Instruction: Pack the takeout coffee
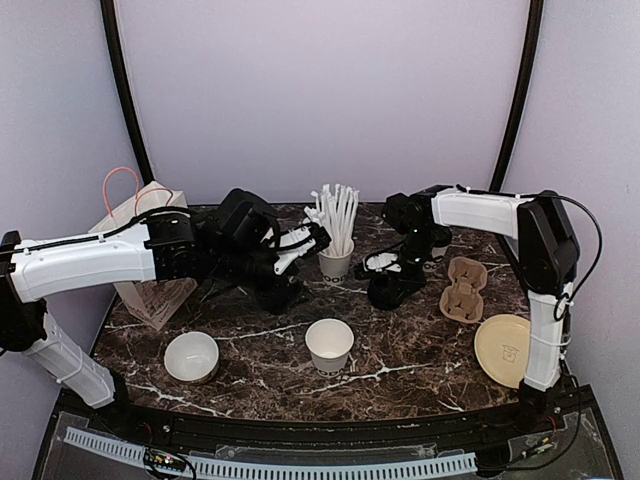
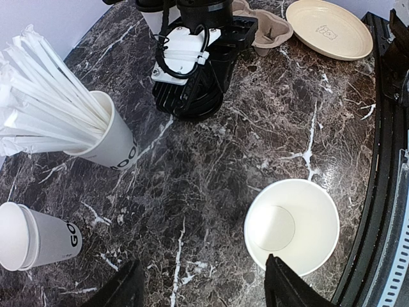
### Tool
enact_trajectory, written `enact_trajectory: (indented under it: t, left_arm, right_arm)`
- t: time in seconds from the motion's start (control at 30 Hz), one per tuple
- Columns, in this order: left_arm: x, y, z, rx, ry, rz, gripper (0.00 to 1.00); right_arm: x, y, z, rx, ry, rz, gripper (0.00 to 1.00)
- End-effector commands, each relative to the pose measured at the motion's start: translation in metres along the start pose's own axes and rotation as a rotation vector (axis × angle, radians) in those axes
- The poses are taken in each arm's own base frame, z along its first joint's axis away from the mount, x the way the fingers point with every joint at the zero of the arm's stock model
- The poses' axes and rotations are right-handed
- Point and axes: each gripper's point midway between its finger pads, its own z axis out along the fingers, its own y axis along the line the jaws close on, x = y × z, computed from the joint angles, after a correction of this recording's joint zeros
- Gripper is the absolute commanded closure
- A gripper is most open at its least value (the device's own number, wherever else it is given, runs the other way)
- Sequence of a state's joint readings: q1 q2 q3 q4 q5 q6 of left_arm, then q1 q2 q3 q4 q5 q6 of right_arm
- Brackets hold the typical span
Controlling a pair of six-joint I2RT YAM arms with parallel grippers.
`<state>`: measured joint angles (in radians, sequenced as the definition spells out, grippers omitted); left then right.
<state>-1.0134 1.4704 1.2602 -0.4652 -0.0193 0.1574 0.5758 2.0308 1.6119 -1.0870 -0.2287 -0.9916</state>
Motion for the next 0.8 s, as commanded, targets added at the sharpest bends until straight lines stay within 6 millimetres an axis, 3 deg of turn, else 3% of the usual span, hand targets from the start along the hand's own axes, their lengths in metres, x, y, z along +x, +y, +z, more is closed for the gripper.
enact_trajectory:
  t: [0.0, 0.2, 0.43, 0.67, 0.77]
  left_arm:
    - [-0.001, 0.0, -0.008, 0.002, -0.021, 0.005, 0.33]
    - [0.0, -0.002, -0.004, 0.012, -0.014, 0.009, 0.33]
    - [0.001, -0.003, -0.003, 0.014, -0.01, 0.01, 0.33]
    - [0.0, 0.0, -0.005, 0.004, -0.015, 0.021, 0.33]
    - [-0.002, 0.002, -0.003, -0.006, -0.016, 0.027, 0.33]
  right_arm:
    - [-0.003, 0.0, -0.007, -0.001, 0.004, -0.007, 0.82]
    - [-0.004, 0.001, -0.01, -0.002, 0.001, -0.002, 0.82]
    - [-0.006, 0.003, -0.012, -0.015, -0.004, 0.009, 0.9]
    - [-0.019, 0.013, -0.048, -0.01, -0.087, 0.032, 0.96]
    - [-0.015, 0.015, -0.049, -0.009, -0.093, 0.07, 0.96]
